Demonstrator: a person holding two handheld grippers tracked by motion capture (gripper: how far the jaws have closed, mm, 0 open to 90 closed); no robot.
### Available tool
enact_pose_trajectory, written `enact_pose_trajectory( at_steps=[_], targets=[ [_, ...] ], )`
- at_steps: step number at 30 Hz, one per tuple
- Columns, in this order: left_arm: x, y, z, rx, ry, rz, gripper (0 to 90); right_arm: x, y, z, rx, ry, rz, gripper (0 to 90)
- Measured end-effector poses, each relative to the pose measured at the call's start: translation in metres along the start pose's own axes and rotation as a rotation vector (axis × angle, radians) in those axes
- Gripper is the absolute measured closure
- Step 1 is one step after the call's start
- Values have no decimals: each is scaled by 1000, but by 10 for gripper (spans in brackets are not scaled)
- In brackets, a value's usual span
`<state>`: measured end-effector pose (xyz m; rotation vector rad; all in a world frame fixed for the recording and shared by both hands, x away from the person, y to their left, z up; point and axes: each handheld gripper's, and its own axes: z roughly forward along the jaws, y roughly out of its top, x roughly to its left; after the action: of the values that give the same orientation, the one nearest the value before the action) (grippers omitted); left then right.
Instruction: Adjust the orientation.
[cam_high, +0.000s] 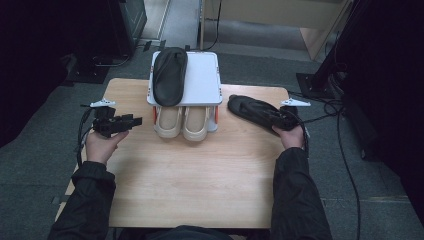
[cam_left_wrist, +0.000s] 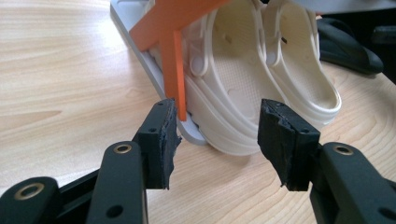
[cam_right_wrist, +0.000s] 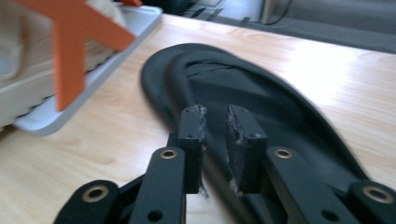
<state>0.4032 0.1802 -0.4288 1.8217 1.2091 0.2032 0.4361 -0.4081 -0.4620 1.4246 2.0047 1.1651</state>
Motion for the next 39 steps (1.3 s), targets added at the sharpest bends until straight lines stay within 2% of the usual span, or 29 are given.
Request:
enact_pose_trajectory(
  at_steps=[1,2,6,9,14,15,22,25,31,34,38,39],
  targets=[
    [1,-1,1,11,-6,3,474,-2,-1,1,-4,-7,3,776],
    [2,-3,1,12,-11,-8,473,-7,-3,4,8,-35,0,787],
    [3,-6,3,16,-5,2,473,-17,-11,12,50,-59,21,788],
    [4,-7,4,14,-3,10,473,-19,-14,13,62,-59,29,789],
    [8,-10,9,41,-7,12,471,-17,-15,13,68,-46,39,791],
    [9,-10,9,44,-8,15,471,-14,-15,12,74,-29,30,786],
    [9,-12,12,57,-17,23,471,-4,-13,14,92,-4,10,782],
    [9,-12,14,53,-24,22,473,7,-13,16,97,8,-9,782],
    [10,-11,12,41,-33,16,473,15,-12,18,101,29,-16,780],
    [11,-11,11,34,-41,7,474,18,-14,20,104,68,5,778],
    [13,-11,11,26,-44,-3,477,25,-13,23,109,74,-9,778],
    [13,-11,11,26,-45,-2,477,30,-13,24,109,91,-9,774]
  ],
)
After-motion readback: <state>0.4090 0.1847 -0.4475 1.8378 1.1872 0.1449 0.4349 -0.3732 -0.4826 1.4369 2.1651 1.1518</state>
